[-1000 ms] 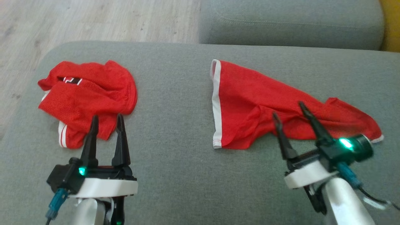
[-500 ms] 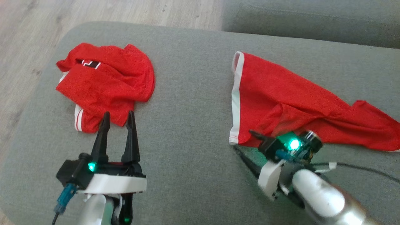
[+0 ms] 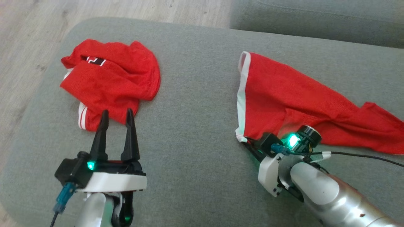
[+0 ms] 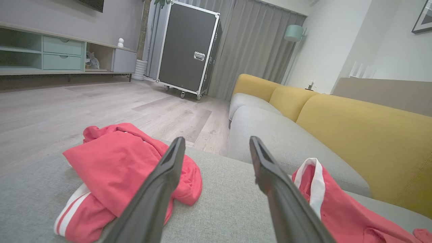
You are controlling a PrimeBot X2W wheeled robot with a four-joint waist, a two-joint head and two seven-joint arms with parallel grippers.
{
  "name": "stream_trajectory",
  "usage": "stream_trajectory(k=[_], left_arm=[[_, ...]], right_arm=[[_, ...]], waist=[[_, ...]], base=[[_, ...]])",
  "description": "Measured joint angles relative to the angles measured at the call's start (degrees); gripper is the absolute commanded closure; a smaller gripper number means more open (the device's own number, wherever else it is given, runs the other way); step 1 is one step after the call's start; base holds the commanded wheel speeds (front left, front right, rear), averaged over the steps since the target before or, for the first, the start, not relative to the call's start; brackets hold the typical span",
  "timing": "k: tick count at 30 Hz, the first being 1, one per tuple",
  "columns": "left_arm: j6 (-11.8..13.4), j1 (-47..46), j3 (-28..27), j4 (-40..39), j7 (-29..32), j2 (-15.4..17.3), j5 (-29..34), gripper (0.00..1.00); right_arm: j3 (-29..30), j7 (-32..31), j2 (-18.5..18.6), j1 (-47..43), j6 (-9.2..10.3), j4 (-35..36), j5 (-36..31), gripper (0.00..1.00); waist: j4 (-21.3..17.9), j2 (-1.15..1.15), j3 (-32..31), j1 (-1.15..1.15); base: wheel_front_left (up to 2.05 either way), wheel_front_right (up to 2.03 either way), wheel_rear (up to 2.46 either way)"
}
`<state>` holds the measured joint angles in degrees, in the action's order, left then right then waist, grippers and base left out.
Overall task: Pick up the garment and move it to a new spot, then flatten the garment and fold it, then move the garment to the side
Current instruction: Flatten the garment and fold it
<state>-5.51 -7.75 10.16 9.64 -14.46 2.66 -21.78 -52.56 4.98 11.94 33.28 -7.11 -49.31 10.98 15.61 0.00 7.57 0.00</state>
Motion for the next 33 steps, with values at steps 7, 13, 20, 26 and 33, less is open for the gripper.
stream_trajectory(k=[7, 13, 20, 26, 33], left_arm=[[0.0, 0.0, -1.0, 0.1, 0.0, 0.0, 0.1, 0.00], [0.0, 0.0, -1.1, -0.1, 0.0, 0.0, 0.1, 0.00], [0.0, 0.0, -0.6, -0.3, 0.0, 0.0, 0.2, 0.00], [0.0, -0.4, 0.4, -0.4, 0.0, 0.0, 0.1, 0.00], [0.0, -2.7, 1.1, -0.5, 0.0, 0.0, -0.1, 0.00]], right_arm=[[0.7, 5.9, -2.1, 3.0, 0.00, 1.7, 5.2, 1.00], [11.5, 7.9, -0.7, 13.4, 0.00, 5.5, 10.4, 1.00], [27.1, 6.6, 7.7, 21.6, 0.00, -0.1, 13.8, 1.00], [38.0, 6.7, 16.2, 26.5, 0.00, -12.6, 8.4, 1.00], [42.4, 6.2, 18.3, 30.0, 0.00, -22.8, 2.0, 0.00]], waist=[[-2.0, 0.00, -1.3, 0.00], [-3.3, 0.00, -1.2, 0.00], [-2.7, 0.00, 0.4, 0.00], [-1.3, 0.00, 2.6, 0.00], [0.2, 0.00, 5.4, 0.01]], base=[[0.00, 0.00, 0.00], [0.00, 0.00, 0.00], [0.00, 0.00, 0.00], [0.00, 0.00, 0.00], [0.00, 0.00, 0.00]])
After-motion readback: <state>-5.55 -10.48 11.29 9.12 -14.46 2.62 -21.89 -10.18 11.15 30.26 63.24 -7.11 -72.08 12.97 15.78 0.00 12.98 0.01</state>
